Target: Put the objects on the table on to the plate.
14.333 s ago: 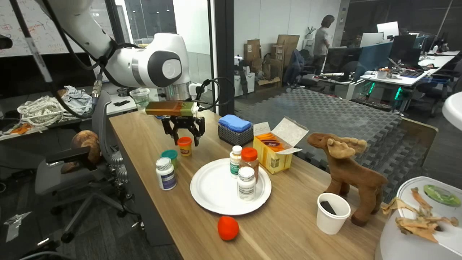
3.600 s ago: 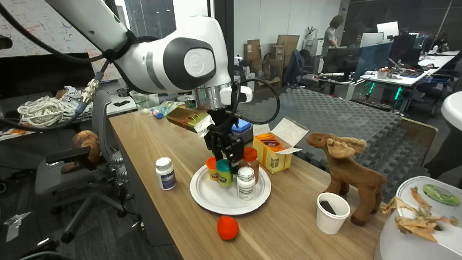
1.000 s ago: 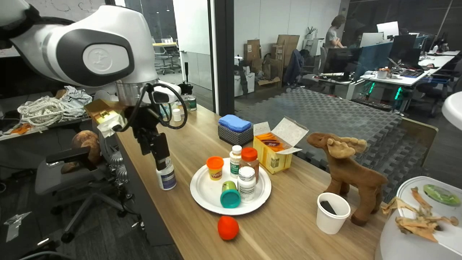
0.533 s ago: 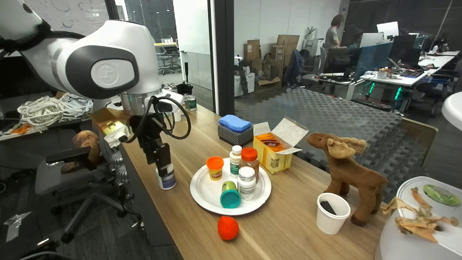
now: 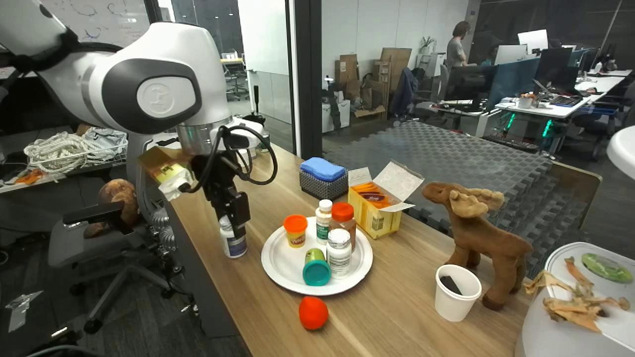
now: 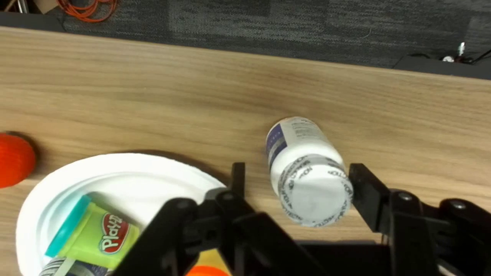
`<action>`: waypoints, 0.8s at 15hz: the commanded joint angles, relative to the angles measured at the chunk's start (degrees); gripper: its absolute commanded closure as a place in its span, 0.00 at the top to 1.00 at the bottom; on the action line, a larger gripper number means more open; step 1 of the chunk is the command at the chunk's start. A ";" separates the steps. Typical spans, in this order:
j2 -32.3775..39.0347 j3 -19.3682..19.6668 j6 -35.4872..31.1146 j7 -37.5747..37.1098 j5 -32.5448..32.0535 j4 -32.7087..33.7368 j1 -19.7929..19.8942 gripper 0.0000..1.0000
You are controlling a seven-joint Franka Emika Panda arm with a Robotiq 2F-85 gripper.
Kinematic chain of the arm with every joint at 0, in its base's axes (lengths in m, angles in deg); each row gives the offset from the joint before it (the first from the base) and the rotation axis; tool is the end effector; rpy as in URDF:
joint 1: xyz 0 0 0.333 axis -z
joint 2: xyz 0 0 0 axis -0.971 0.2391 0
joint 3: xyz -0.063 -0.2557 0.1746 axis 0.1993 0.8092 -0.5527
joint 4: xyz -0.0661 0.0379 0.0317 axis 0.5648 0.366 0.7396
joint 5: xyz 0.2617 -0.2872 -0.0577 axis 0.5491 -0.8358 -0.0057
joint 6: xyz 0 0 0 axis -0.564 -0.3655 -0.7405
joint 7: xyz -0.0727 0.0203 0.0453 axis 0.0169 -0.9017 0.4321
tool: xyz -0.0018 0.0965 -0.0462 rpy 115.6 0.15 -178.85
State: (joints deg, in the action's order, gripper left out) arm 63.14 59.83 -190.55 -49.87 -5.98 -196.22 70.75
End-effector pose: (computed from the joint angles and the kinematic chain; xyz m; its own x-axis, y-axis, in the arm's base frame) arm 0.4838 0.0718 0.2565 0.9978 -0.0293 0.0588 -0.0314 -0.9988 0.0365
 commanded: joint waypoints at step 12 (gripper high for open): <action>1.67 -0.21 0.37 -0.58 -2.13 2.40 -0.90 0.44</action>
State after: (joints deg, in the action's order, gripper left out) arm 64.54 59.70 -190.53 -50.44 -8.50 -194.80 70.39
